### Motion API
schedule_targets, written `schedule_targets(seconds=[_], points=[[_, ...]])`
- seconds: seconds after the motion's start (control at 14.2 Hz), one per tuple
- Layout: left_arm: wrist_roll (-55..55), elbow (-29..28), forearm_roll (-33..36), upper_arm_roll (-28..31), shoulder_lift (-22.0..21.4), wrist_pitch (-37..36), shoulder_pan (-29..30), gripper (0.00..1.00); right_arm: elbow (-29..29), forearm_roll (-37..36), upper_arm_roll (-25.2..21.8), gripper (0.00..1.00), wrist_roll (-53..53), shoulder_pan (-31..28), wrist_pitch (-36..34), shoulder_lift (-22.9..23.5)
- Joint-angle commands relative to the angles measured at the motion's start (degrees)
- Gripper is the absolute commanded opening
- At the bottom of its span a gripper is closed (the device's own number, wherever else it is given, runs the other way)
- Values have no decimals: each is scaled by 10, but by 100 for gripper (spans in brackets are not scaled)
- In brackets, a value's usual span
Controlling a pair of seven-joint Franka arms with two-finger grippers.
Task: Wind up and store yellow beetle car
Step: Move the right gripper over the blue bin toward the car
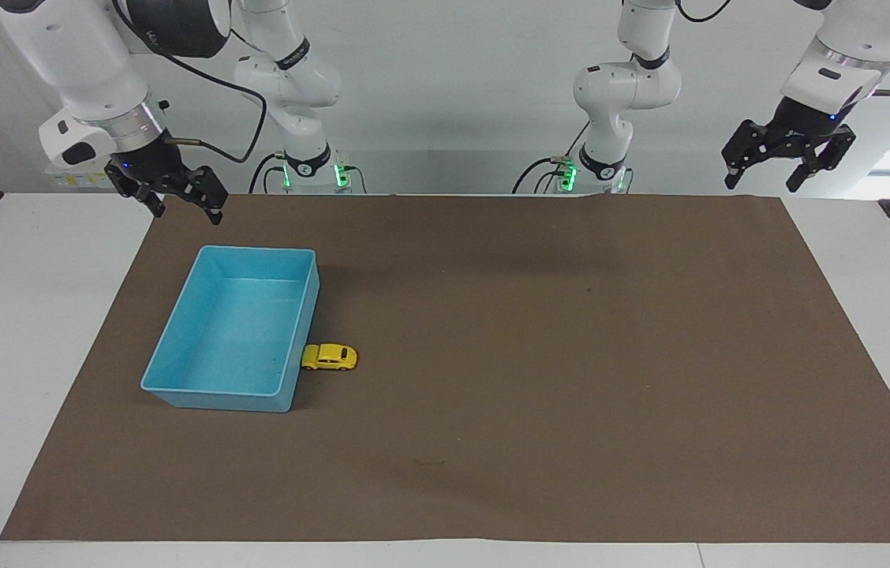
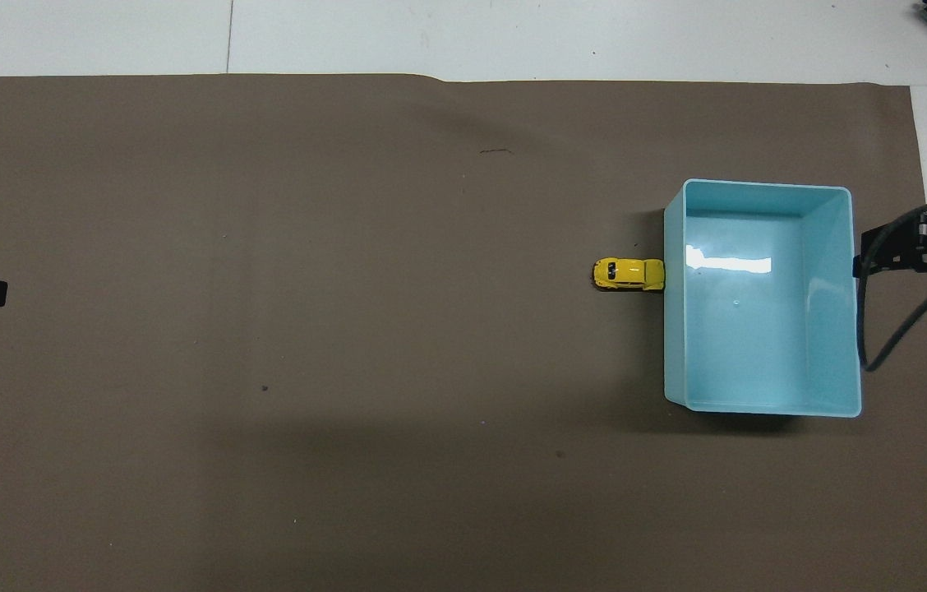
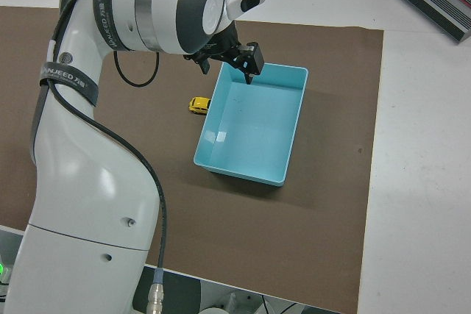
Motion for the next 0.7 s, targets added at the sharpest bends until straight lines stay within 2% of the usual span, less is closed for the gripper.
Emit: schedule_targets(seconds=[0.0,0.35,0.63], points=[[-2,5,1,-3,-3,-11,5,100,-11,2,2,100,62,4,7,-5],[-2,5,1,-3,-3,-11,5,100,-22,5,6,100,172,9,8,-9],[-2,5,1,-3,-3,-11,5,100,-48,8,8,100,286,13,37,-10]])
